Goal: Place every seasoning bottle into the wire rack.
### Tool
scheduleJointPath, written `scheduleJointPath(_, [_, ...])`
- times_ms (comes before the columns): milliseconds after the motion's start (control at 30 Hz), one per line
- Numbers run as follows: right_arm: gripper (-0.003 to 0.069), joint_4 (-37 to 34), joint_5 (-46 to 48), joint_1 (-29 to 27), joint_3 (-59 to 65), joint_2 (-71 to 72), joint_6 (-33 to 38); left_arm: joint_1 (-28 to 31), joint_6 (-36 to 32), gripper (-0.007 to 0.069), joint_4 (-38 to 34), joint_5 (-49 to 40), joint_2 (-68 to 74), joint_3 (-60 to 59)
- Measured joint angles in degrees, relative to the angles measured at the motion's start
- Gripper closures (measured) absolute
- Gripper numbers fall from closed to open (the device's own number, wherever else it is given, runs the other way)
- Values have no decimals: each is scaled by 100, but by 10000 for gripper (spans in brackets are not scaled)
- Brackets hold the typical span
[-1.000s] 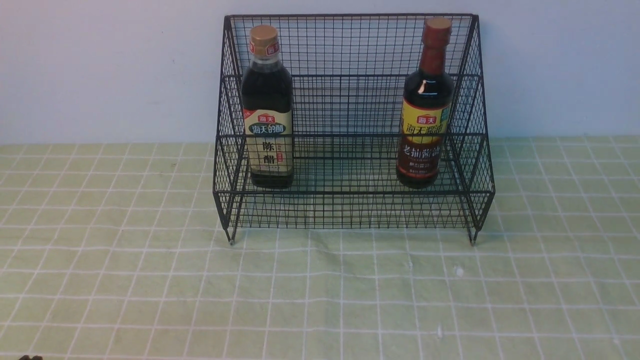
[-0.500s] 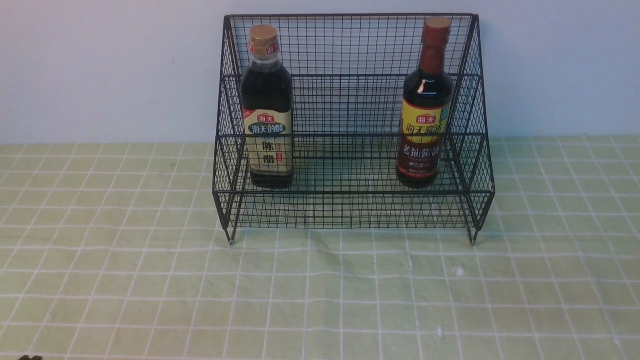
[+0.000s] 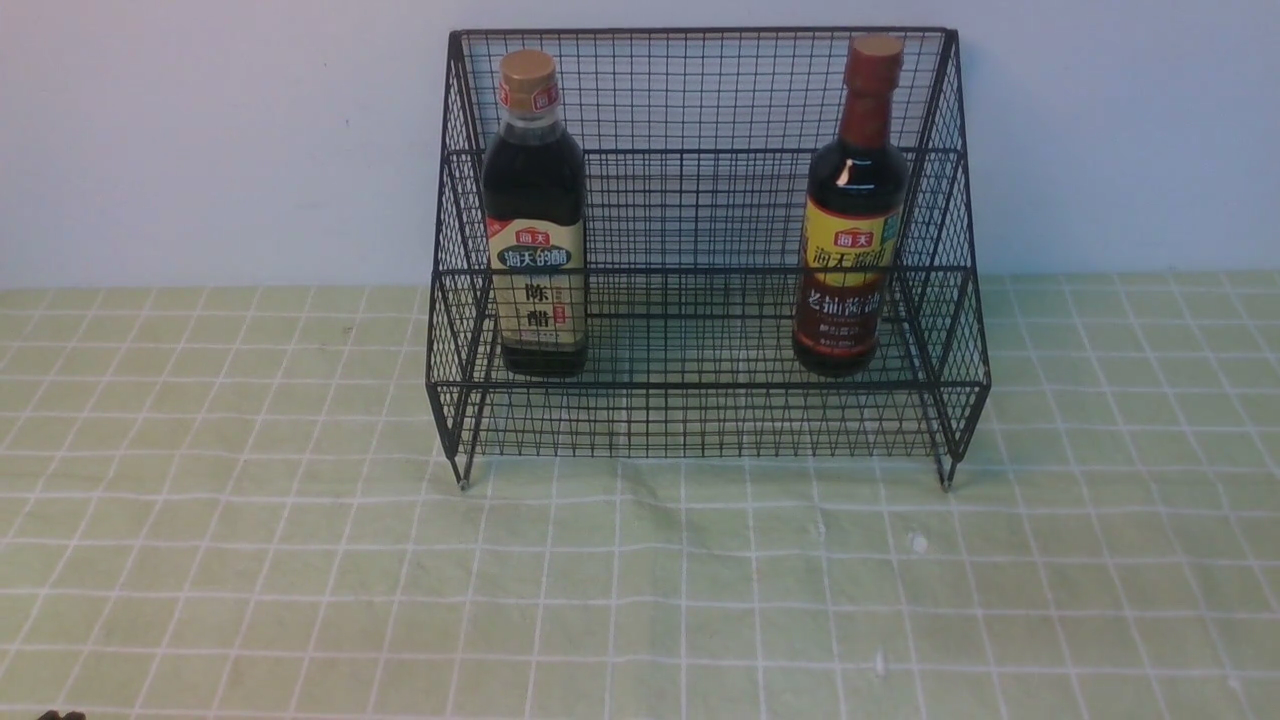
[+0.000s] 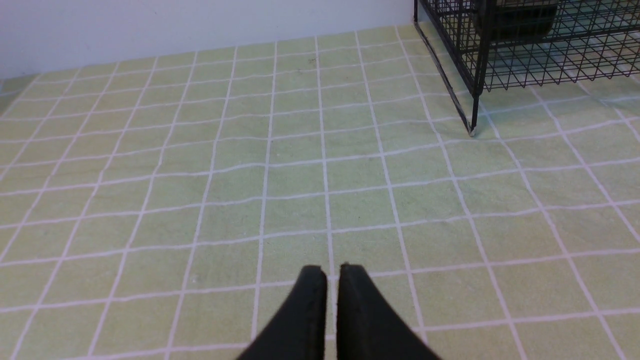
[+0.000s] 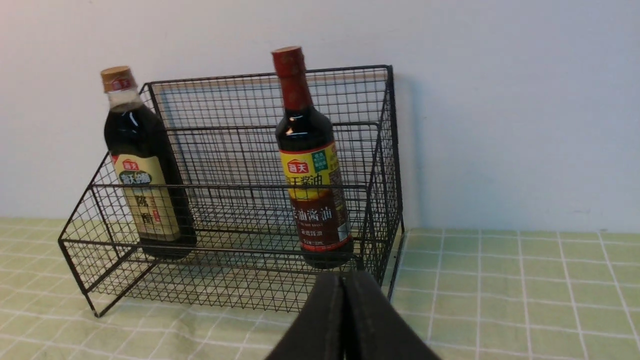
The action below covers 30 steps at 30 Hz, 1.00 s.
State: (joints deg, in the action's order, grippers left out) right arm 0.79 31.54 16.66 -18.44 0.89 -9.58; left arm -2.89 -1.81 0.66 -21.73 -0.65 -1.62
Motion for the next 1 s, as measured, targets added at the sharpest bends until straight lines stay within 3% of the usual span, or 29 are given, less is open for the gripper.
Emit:
scheduleJointPath(300, [673, 21, -243, -19, 278, 0, 260, 0, 0, 607, 0, 0, 0, 0])
scheduleJointPath(567, [673, 352, -298, -1397, 1292, 0, 265, 0, 0, 607, 0, -5, 0, 0])
scheduleJointPath(700, [673, 360, -479, -1708, 1883, -8, 260, 0, 0, 607, 0, -5, 0, 0])
scheduleJointPath(1000, [673, 360, -872, -1783, 1943, -9, 260, 0, 0, 607, 0, -5, 0, 0])
